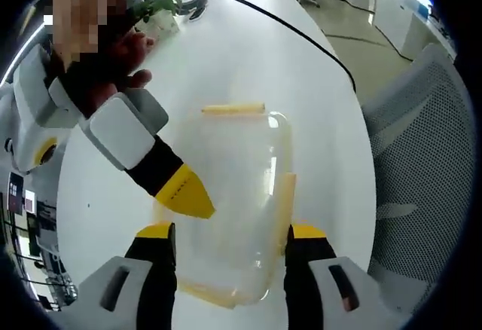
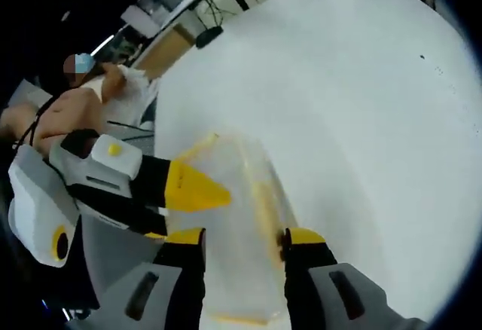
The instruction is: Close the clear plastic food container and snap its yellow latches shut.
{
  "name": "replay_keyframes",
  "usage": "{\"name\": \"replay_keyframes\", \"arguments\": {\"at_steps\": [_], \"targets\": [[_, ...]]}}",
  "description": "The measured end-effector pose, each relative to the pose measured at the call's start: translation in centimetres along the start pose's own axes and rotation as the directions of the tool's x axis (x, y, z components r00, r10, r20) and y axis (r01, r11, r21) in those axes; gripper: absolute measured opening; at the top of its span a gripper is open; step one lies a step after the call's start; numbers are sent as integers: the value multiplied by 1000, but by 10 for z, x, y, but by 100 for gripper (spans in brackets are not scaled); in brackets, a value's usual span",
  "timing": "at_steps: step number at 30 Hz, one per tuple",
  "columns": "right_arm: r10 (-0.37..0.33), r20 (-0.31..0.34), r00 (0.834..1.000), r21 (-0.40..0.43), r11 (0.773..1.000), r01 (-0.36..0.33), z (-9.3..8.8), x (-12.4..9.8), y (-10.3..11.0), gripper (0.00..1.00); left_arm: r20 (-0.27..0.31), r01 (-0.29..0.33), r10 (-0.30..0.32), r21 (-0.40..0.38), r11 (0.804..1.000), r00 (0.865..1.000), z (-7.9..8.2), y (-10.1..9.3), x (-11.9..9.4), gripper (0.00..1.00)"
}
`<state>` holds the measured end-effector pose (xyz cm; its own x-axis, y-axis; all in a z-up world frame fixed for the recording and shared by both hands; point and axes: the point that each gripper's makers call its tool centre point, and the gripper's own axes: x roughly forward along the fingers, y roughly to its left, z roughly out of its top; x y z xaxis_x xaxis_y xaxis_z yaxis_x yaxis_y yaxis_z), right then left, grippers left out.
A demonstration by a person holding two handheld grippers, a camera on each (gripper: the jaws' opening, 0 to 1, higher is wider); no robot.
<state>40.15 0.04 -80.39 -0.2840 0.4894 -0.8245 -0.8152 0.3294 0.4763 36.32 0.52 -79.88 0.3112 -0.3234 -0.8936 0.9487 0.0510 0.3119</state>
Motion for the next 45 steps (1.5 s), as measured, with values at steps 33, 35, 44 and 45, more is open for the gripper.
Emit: {"name": "replay_keyframes", "arguments": {"at_steps": [33, 35, 44, 45], "targets": [[-125, 49, 991, -237, 962, 133, -18, -22, 12, 63, 49, 117, -112, -106, 987, 992, 5, 9, -12, 77], [-153, 65, 986, -252, 954, 165, -18, -24, 10, 67, 15, 134, -133, -68, 989, 991, -3, 7, -10, 79], [-194, 60, 979, -313, 928, 203, -30, -17, 15, 75, -1, 176, -176, 8, 984, 984, -11, 5, -4, 86], [-195, 61, 979, -312, 928, 204, -31, -17, 16, 76, -5, 178, -178, 4, 984, 984, -12, 6, -3, 86]]}}
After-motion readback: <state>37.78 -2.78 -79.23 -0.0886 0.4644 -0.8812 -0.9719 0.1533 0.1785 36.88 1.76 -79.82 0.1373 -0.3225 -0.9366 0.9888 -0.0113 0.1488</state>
